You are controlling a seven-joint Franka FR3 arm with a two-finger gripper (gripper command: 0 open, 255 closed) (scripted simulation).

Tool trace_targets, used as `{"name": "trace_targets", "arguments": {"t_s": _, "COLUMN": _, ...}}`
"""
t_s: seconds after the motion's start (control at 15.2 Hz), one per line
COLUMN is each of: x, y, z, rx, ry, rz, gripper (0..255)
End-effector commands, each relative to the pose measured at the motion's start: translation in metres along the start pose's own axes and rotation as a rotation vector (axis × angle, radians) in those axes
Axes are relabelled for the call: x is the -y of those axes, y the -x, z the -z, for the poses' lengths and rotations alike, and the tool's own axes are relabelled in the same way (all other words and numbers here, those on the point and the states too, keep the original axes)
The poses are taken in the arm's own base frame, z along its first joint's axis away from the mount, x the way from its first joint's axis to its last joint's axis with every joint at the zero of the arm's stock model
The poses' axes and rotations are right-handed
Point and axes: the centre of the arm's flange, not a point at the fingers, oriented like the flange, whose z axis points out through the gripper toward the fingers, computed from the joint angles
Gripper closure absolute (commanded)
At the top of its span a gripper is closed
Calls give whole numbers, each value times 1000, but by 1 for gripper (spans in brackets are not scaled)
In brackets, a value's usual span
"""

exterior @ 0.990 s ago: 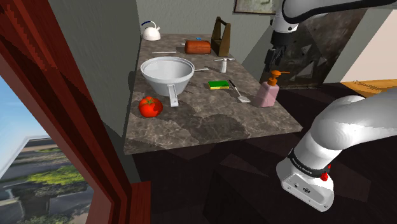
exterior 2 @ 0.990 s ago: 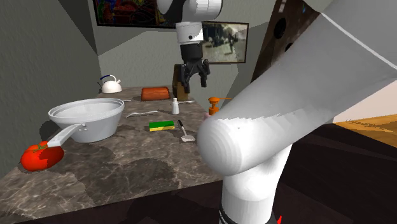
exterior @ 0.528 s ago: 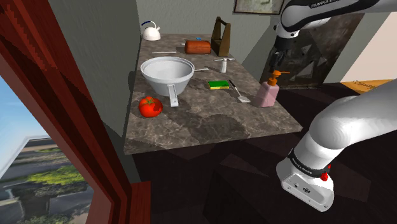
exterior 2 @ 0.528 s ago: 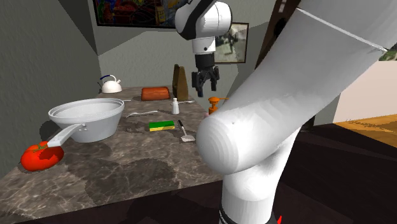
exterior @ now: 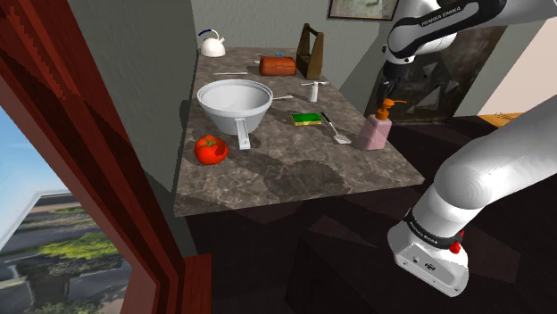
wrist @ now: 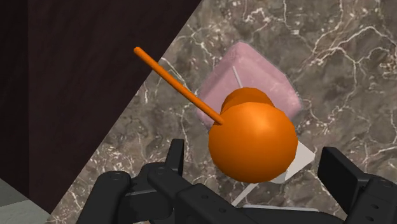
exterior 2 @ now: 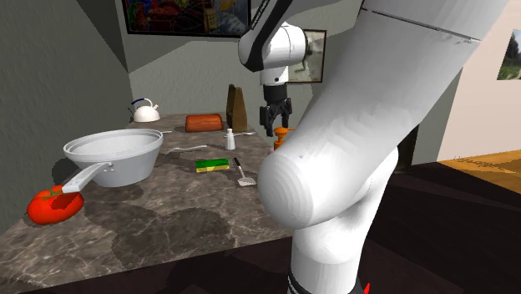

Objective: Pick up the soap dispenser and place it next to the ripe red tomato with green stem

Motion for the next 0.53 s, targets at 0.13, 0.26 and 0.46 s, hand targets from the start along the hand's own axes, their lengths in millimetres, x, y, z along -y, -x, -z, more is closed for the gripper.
{"name": "trace_targets", "arguments": {"t_s": 0.13, "x": -2, "y": -1, "z": -19, "rx": -1, "ry": 1, "rz": 0, "gripper": 0}}
{"name": "trace_targets", "arguments": {"t_s": 0.26, "x": -2, "y": -1, "z": -19, "rx": -1, "ry": 1, "rz": 0, "gripper": 0}}
{"name": "trace_targets", "arguments": {"t_s": 0.46, "x": -2, "y": -1, "z": -19, "rx": -1, "ry": 1, "rz": 0, "gripper": 0}}
